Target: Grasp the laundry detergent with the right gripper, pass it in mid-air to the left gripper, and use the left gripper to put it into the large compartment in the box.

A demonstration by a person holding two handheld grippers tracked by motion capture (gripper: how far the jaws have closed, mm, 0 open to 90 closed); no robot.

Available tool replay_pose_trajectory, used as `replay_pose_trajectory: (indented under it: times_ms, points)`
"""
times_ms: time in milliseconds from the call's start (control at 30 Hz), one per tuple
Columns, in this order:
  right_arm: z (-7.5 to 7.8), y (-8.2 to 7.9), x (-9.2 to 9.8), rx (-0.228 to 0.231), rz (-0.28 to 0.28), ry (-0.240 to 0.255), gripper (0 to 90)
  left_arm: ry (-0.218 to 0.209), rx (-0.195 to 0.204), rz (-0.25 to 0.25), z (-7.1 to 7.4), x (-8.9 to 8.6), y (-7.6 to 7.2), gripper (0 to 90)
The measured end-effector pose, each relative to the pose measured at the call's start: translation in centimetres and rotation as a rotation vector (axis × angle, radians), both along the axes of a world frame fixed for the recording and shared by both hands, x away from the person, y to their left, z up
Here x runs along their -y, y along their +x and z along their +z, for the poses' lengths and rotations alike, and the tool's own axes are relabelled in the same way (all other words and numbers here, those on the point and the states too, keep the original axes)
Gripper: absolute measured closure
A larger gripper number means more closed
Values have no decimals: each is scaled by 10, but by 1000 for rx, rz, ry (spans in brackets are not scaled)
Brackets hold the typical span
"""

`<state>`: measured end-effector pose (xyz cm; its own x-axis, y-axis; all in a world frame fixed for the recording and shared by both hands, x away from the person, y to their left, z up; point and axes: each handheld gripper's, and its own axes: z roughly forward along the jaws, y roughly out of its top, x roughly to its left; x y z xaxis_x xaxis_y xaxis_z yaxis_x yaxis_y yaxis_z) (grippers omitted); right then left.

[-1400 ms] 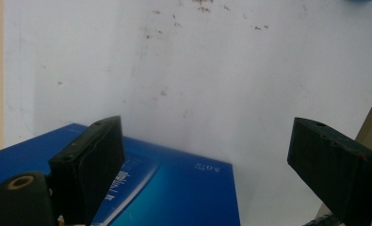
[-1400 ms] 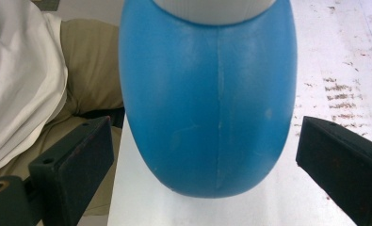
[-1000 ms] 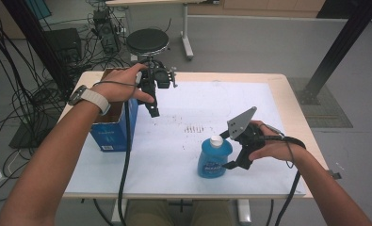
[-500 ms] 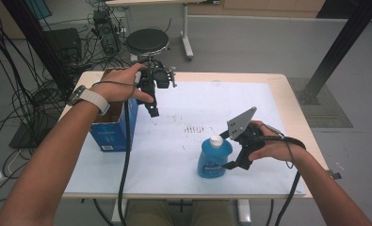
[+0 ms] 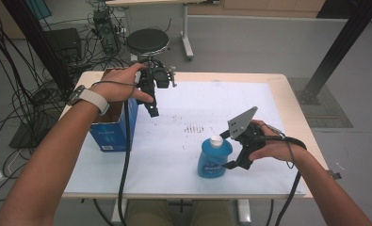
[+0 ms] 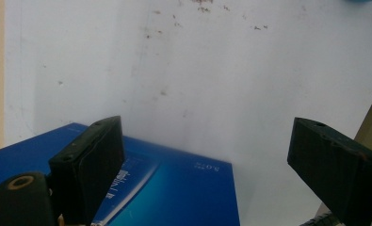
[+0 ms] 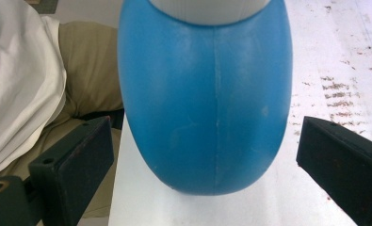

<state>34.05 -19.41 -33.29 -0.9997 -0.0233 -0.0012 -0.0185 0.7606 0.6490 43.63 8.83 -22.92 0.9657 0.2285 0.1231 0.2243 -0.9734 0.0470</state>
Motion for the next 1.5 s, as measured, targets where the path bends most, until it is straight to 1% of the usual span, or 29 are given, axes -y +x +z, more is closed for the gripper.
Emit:
replay_pose_trajectory:
  times_ms: [67,733,1500]
  points:
    - [0,0,0,0,0,1,44,5,0,-3,1,0,0,120]
    - [2,-1,0,2,-6,4,46,-1,4,0,1,0,0,121]
    - [-1,0,1,3,-12,4,46,-3,6,0,1,-1,0,123]
